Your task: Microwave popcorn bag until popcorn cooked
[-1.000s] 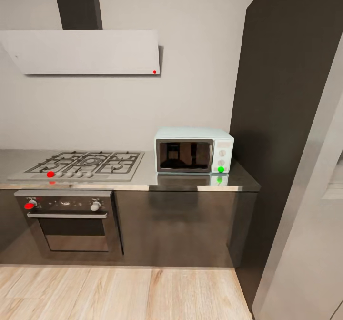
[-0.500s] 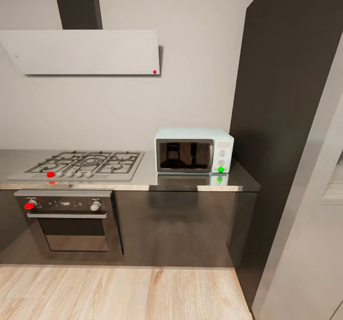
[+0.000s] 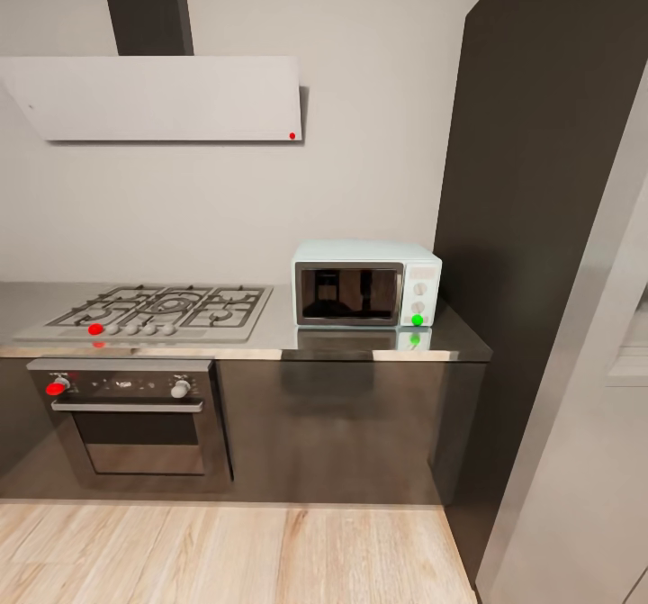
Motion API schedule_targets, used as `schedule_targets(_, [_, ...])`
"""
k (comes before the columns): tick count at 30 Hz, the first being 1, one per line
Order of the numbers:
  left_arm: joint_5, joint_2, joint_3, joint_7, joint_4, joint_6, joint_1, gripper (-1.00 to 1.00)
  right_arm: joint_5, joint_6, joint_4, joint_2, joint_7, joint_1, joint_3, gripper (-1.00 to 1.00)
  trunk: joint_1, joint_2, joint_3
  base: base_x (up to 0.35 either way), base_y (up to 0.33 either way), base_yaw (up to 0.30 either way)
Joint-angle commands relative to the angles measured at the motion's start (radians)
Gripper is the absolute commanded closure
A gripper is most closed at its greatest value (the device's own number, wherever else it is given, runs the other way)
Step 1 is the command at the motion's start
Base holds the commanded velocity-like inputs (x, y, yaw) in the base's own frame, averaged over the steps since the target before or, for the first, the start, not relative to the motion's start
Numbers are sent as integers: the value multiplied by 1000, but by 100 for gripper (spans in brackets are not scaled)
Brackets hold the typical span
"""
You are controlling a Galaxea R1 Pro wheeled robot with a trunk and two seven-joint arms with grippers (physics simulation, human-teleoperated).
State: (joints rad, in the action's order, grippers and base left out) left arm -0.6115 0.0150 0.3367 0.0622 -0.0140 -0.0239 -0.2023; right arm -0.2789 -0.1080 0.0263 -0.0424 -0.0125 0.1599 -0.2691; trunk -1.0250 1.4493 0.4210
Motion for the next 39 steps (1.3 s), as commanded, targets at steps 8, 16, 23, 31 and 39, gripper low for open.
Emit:
schedule_targets(8, [-7, 0, 8, 4, 0, -2, 0, -100, -8, -6, 3, -1, -1, 1, -9, 100, 0, 1, 1, 0, 0, 0])
schedule_targets(16, [-7, 0, 8, 4, 0, -2, 0, -100, -8, -6, 3, -1, -1, 1, -9, 100, 0, 1, 1, 0, 0, 0])
schedule_targets(23, [-7, 0, 8, 4, 0, -2, 0, -100, -8, -5, 3, -1, -1, 1, -9, 100, 0, 1, 1, 0, 0, 0])
schedule_targets(31, [-7, 0, 8, 4, 0, -3, 0, -100, -8, -6, 3, -1, -1, 1, -9, 100, 0, 1, 1, 0, 0, 0])
schedule_targets(39, [-7, 0, 8, 4, 0, -3, 0, -100, -8, -6, 3, -1, -1, 1, -8, 100, 0, 1, 1, 0, 0, 0])
